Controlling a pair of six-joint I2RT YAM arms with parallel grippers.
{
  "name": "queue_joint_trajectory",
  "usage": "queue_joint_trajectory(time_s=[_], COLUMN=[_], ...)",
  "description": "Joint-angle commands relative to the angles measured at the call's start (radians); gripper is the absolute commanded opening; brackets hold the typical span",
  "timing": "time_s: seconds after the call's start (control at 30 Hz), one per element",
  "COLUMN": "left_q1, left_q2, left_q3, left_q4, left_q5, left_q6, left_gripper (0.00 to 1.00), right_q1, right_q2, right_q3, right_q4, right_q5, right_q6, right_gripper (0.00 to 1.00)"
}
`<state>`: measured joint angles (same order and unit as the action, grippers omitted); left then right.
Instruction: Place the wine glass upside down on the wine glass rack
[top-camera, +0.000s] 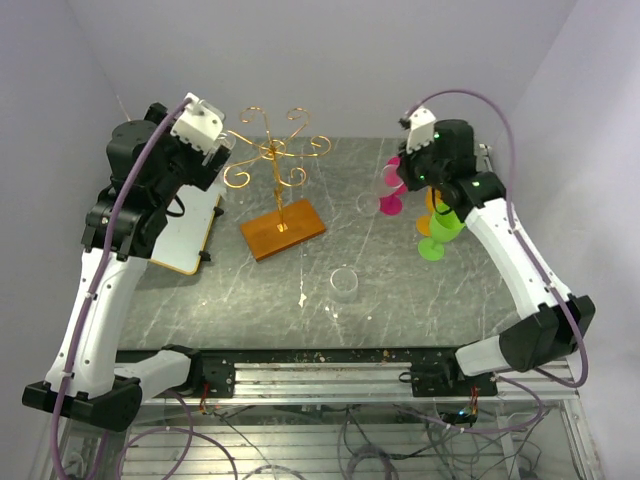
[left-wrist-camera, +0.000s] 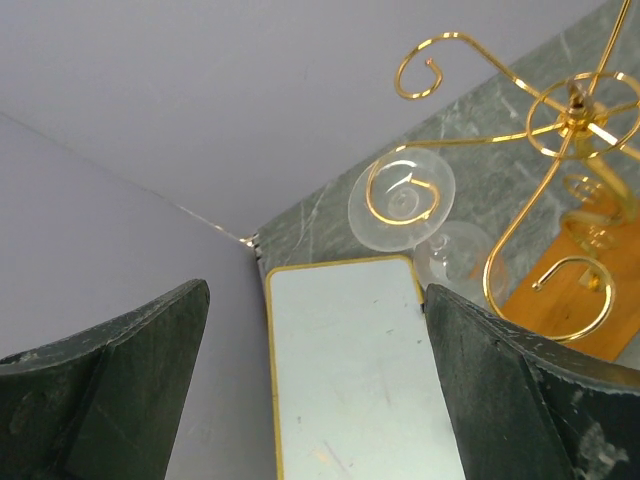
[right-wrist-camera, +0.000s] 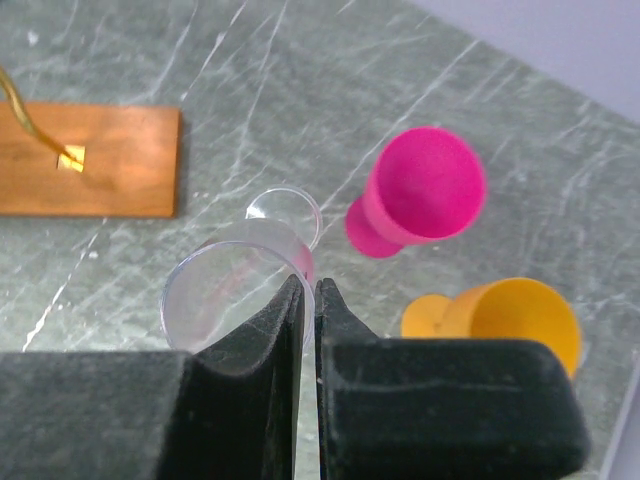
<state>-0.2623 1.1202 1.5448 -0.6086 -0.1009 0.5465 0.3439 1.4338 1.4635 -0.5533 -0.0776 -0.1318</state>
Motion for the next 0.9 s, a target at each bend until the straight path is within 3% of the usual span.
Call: queue_joint_trajectory(time_s=[0.0, 0.23, 0.47, 0.87], left_q1=[0.02, 0.056, 0.064, 0.064], left_q2=[-0.01, 0.004, 0.051, 0.174], left_q3=[0.059, 0.086, 0.117, 0.159], left_q4=[0.066, 0.096, 0.131, 0.242], left_q5=[0.084, 0.271, 0.36, 0.479], left_q6=[-0.171, -0.418, -0.582, -0.886], left_gripper=[0.99, 0.95, 0.91, 0.84], right_q1=[-0.06, -0.066, -0.066, -0.058], right_q2=[-0.079, -0.113, -0.071, 0.06], right_q3=[0.086, 0.219, 0.414, 0.699], right_q4=[0.028, 0.047, 0.061, 0.073], right_q5=[-0.049, -0.038, -0.034, -0.244], right_q6=[-0.007, -0.028, -0.027, 0.126], right_gripper=[0.0, 0.0, 0.0, 0.0])
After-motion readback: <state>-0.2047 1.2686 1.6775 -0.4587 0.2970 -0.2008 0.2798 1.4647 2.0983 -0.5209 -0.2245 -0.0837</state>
